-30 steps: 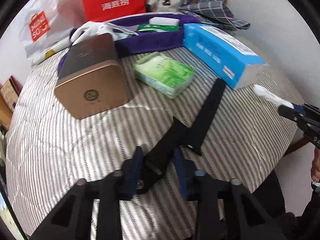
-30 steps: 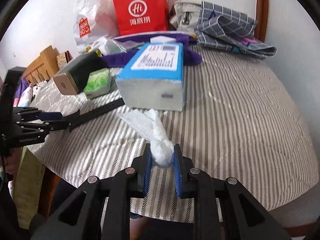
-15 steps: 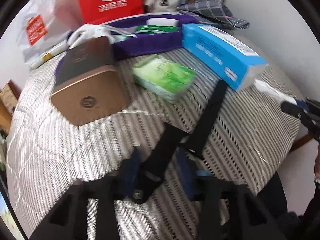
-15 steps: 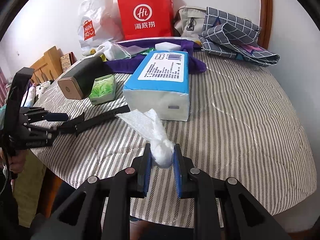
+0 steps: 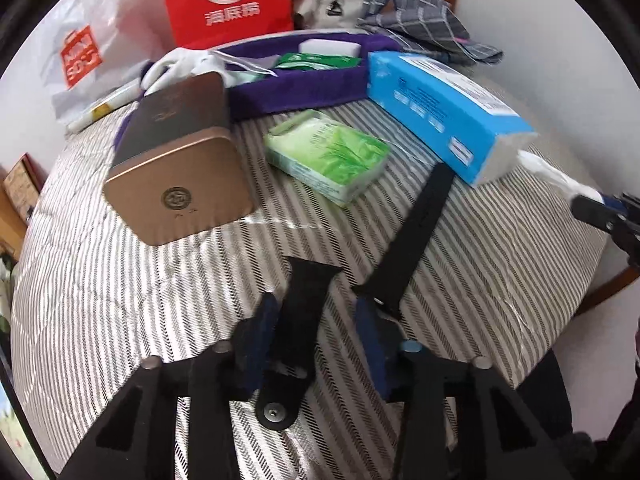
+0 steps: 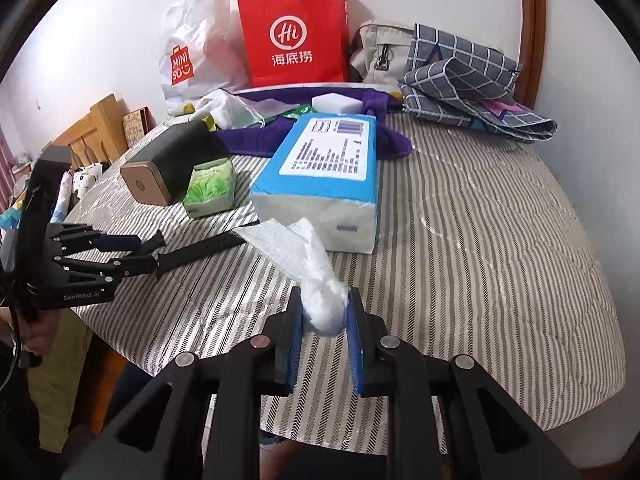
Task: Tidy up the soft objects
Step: 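Carry the tissue with the right tool while the left tool carries the strap toward the purple towel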
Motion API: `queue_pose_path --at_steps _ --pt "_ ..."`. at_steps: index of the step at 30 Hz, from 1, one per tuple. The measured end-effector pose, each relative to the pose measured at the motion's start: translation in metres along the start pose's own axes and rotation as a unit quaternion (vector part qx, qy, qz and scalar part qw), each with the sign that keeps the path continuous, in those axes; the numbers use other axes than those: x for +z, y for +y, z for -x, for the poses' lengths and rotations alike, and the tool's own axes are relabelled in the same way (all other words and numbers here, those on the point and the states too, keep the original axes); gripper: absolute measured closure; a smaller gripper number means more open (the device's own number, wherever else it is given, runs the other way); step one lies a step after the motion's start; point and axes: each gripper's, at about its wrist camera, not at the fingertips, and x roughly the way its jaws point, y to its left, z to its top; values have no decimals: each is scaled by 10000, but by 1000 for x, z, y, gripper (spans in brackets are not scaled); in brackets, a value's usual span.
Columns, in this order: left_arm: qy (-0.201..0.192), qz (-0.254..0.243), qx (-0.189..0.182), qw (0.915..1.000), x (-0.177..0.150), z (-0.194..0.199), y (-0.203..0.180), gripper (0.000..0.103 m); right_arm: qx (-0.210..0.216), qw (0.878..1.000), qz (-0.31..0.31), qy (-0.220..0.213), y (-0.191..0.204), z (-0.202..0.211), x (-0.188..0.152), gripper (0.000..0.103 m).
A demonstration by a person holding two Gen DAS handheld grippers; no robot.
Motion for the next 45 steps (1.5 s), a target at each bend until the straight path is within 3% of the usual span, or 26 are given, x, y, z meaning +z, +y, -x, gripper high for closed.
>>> queue_pose_path --at_steps 9,20,27,45 --pt "-92 335 -30 9994 -2 7 8 83 -140 9999 -1 -39 0 17 6 83" --pt "-328 934 38 9951 -1 37 47 83 -89 9996 -140 -230 -2 32 24 84" --pt "-486 1058 208 9930 12 52 61 83 -58 9994 -160 -288 -1 33 45 84" --pt "-778 1170 239 9898 67 70 81 83 117 9987 -68 -501 3 22 105 84"
